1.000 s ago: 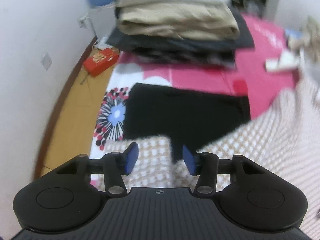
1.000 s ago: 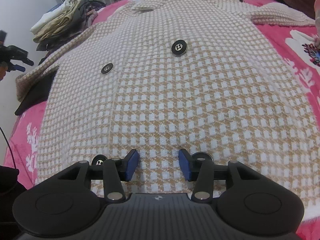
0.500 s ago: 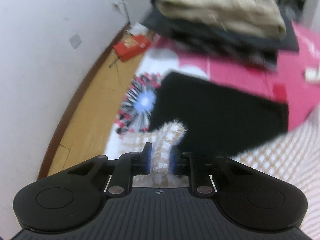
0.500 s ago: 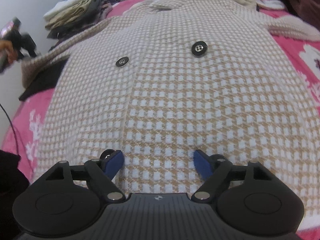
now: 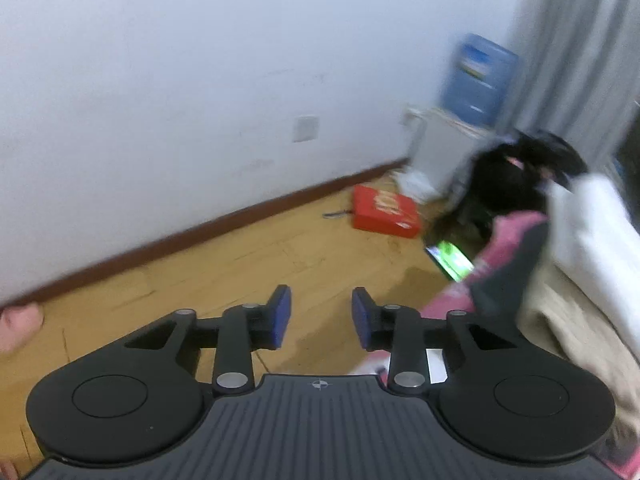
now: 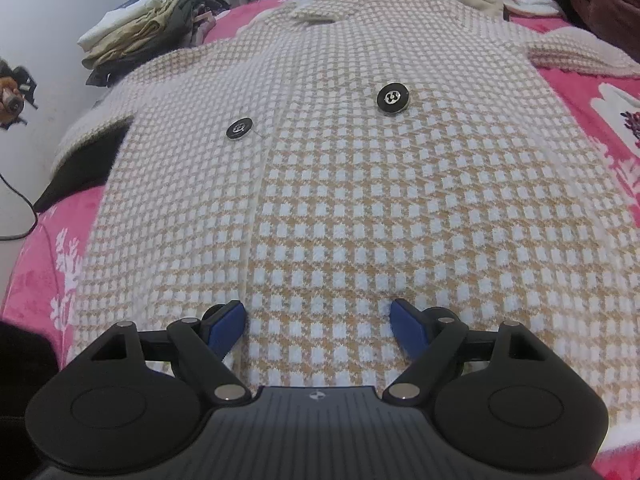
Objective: Fold clothes
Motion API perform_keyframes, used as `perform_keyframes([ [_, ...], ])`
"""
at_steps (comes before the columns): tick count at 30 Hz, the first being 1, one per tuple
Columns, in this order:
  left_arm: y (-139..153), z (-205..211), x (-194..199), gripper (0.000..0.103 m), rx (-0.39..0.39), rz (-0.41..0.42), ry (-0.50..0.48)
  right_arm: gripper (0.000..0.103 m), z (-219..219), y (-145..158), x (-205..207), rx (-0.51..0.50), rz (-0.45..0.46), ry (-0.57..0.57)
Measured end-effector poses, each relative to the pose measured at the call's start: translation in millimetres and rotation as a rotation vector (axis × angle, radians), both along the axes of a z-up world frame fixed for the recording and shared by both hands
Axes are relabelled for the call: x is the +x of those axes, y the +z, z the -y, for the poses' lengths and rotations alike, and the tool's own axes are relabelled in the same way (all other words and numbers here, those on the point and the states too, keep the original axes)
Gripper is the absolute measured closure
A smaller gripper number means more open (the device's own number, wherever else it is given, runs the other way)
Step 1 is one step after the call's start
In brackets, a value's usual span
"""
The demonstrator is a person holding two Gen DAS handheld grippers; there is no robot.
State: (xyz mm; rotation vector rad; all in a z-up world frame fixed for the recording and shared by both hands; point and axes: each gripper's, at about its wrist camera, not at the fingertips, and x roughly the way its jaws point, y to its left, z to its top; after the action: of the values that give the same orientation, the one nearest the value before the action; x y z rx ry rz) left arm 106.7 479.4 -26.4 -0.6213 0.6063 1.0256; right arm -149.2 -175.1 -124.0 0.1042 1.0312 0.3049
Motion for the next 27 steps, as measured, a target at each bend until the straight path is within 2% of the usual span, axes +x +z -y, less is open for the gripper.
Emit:
perform_keyframes([
  [3, -9.5, -5.1, -8.9, 0.067, 0.017, -0.019, -0.011, 0.017, -0.2, -0.5, 1.6, 0.008, -0.004, -0.003],
  [7, -17.4, -2.0, -25.2, 0.067, 0.032, -0.045, -0.088, 0.014, -1.8, -1.2, 3.4, 0.008, -0.006, 0.002],
  [11, -15.6, 37.7, -22.0, 0.067, 0.097, -0.121, -0.295, 0.017, 0.2, 1.0, 3.1, 0.02, -0.001, -0.021],
  [13, -15.1, 69.0, -14.9, 0.067, 0.126, -0.151, -0.416, 0.03, 5.0, 5.6, 2.1, 0.025, 0.01, -0.055],
  [15, -13.2, 104.9, -5.8, 0.067, 0.146, -0.161, -0.532, 0.037, 13.6, 12.1, 0.7, 0.038, 0.023, -0.091],
  [19, 0.7, 196.7, 14.8, 0.067, 0.199, -0.134, -0.798, 0.038, 37.9, 35.1, -2.3, 0.089, 0.078, -0.162],
  [22, 8.5, 275.7, 30.0, 0.062, 0.266, -0.116, -0.994, 0.038, 66.3, 60.0, 3.4, 0.151, 0.149, -0.209],
  [24, 6.8, 331.6, 40.4, 0.056, 0.313, -0.123, -1.113, 0.038, 90.3, 75.6, 19.1, 0.168, 0.208, -0.237],
  [27, -3.7, 404.3, 50.2, 0.056, 0.33, -0.131, -1.251, 0.038, 129.6, 91.7, 53.4, 0.178, 0.263, -0.319],
])
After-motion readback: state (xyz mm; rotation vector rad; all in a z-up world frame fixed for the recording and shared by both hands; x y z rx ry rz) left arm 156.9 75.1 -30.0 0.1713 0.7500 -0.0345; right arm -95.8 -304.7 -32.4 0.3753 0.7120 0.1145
